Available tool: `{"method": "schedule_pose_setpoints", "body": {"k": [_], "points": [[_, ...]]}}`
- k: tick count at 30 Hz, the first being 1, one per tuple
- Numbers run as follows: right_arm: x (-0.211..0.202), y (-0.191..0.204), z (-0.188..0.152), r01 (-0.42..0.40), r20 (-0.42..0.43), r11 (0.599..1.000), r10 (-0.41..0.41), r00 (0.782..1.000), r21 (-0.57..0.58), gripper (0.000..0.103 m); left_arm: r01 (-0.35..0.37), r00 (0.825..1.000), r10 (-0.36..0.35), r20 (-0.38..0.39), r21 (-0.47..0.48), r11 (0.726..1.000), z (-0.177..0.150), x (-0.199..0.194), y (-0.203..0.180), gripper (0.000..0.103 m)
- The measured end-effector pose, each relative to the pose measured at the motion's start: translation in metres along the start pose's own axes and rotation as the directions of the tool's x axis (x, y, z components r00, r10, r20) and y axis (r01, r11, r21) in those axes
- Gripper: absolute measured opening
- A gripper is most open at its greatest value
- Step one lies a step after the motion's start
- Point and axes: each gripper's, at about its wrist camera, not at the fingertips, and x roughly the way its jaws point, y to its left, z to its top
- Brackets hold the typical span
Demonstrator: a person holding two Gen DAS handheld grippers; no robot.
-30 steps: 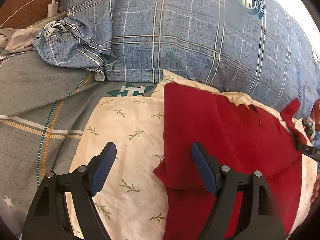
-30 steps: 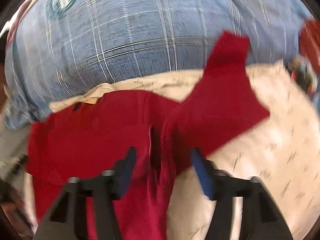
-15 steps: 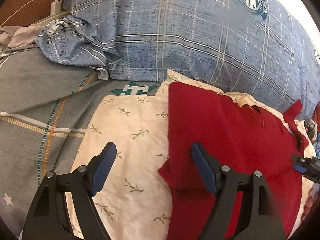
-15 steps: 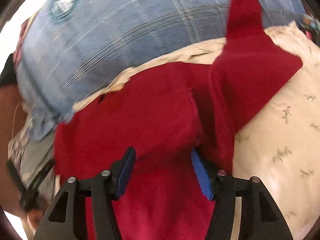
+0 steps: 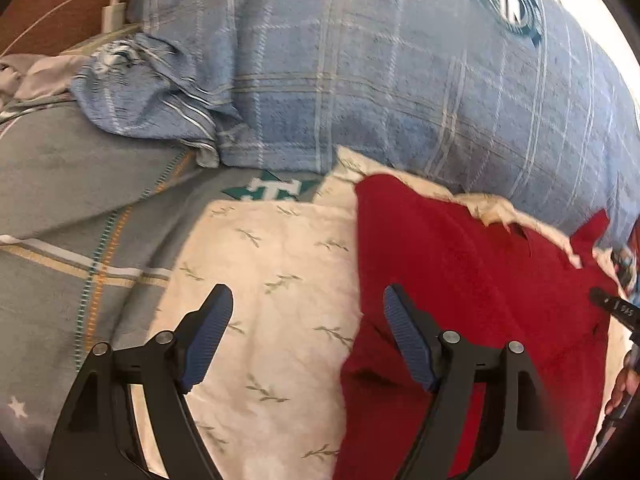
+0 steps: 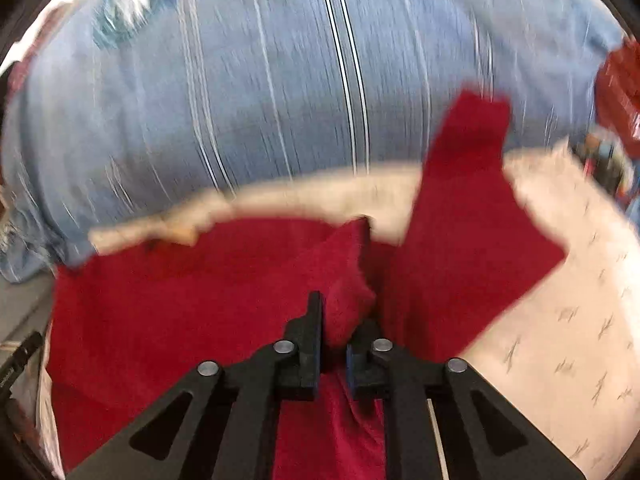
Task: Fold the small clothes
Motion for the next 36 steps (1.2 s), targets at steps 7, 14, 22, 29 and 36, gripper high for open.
{"method": "schedule_pose_setpoints", "body": {"k": [7, 14, 22, 29, 36], "points": [[-0.049, 0.017, -0.005, -0.052, 0.099, 0.998, 0.054, 0.994, -0.022, 0.037, -0.055, 0.998, 0.056, -0.022, 0.037, 0.998, -0.011, 0.017, 0.001, 0.078], [-0.024, 0.155, -0.005, -0.362, -0.042, 0.875, 0.369, 0.929, -0.321, 0.031, -0.051, 0.998, 0.051, -0.027, 0.014, 0.999, -0.015, 0.024, 0.009, 0.078], [0.042, 0.254, -0.020, -0.346, -0.129, 0.797, 0.326, 0.936, -0.496, 0.026, -0.032, 0.999, 0.031, -0.036, -0.008, 0.999, -0.016, 0.033, 0.017, 0.080], [0.046, 0.249, -0.015, -0.312, -0.099, 0.819, 0.303, 0.948, -0.482, 0.032, -0.034, 0.998, 0.033, -0.050, -0.019, 0.999, -0.013, 0.037, 0.018, 0.080], [-0.004, 0.197, -0.028, -0.295, -0.063, 0.840, 0.300, 0.952, -0.456, 0.036, -0.043, 0.999, 0.043, -0.027, -0.008, 0.999, -0.014, 0.026, 0.013, 0.079]]}}
